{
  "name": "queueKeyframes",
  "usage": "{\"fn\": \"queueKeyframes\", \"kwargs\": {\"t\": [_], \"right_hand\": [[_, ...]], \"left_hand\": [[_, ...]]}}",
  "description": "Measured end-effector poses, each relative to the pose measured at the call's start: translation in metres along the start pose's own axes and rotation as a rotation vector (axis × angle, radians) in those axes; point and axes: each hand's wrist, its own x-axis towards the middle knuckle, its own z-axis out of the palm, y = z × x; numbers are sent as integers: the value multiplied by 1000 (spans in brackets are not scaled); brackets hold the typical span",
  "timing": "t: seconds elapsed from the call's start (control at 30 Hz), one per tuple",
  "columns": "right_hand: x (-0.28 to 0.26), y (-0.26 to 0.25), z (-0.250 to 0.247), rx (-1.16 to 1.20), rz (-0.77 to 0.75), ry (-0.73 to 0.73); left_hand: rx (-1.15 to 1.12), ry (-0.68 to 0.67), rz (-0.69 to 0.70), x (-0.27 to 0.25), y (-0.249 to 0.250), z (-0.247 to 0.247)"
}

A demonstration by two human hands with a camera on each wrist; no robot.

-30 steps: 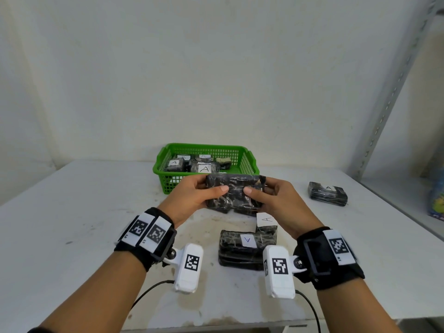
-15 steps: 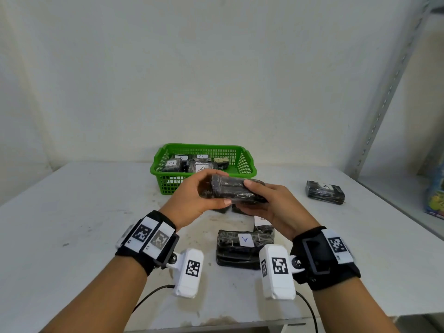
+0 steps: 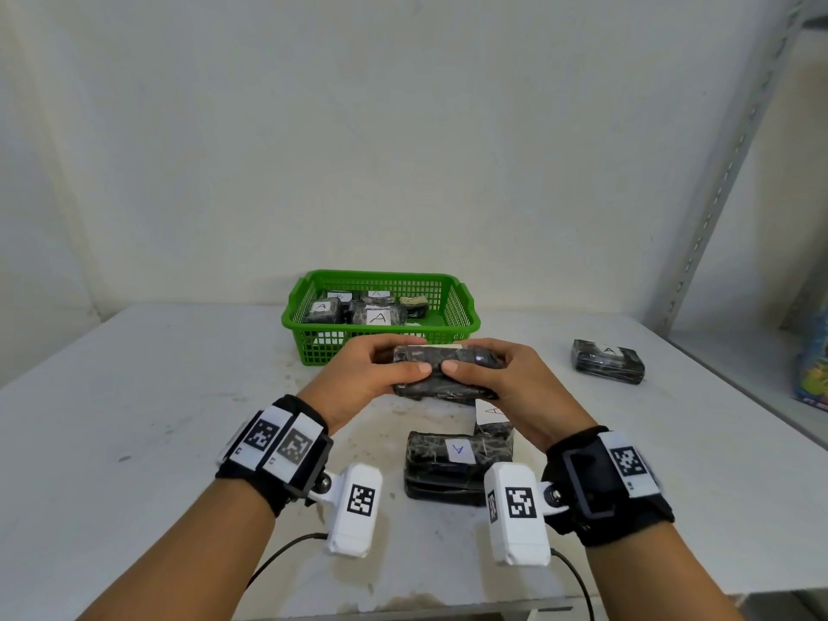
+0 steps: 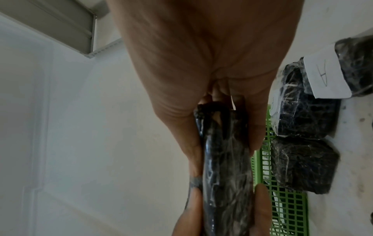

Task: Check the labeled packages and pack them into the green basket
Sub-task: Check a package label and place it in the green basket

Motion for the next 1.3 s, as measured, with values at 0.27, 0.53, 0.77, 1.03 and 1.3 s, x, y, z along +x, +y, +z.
{"fn": "queueKeyframes", "kwargs": {"t": [0.27,0.53,0.77,1.03,1.3], "right_hand": [[-2,-5,-3,-2,24,-38],[0,-3,-3,-82,-13,-9],[-5,-12,2,50,145,-24],[-2,-11,1,139,96,35],[-2,-9,1,-45,116,-65]], "left_hand": [[21,-14,22,-1,1,-6],[60,11,39,-1,4,-5],[146,59,179,-2,6,0],[57,33,47,-5,2,6],[257,-5,71,-7,0,3]]}}
